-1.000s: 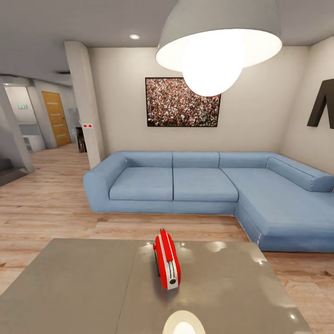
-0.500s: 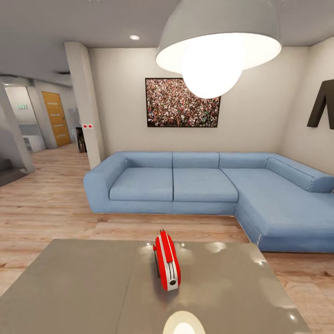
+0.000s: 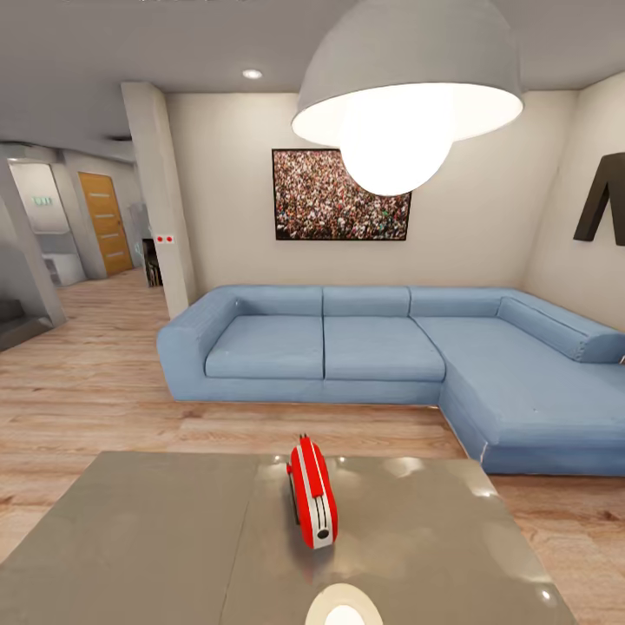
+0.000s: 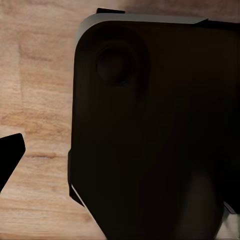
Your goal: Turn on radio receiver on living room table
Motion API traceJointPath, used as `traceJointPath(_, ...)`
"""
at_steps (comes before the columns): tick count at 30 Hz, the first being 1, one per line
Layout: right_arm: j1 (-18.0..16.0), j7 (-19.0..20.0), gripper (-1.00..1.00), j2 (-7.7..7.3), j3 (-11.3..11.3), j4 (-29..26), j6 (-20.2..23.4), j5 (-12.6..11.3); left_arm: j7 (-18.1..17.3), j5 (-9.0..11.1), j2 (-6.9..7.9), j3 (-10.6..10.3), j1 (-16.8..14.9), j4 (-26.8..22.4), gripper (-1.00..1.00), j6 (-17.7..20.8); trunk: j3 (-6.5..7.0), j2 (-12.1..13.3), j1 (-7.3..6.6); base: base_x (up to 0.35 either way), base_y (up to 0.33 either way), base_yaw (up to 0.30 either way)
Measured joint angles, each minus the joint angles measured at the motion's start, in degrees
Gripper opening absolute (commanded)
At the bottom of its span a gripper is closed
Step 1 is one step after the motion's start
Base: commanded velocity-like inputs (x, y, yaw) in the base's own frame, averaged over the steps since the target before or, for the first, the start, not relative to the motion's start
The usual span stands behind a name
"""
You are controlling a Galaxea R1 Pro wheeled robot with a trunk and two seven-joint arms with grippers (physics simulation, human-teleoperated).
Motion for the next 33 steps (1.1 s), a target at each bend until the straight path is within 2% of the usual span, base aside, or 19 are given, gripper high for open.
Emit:
traceJointPath(27, 0.0, 0.0, 1.0, 0.0, 0.0, 0.0, 0.0, 0.0, -0.1, 0.0, -0.25, 0.0, 0.0, 0.0, 1.0, 0.0, 4.84, 10.8, -5.93, 0.0, 0.0, 0.0)
traceJointPath(33, 0.0, 0.4, 1.0, -0.09, 0.2, 0.0, -0.1, 0.1, -0.1, 0.0, -0.21, 0.0, 0.0, 0.0, 1.0, 0.0, 5.52, 13.2, -7.25, 0.0, 0.0, 0.0)
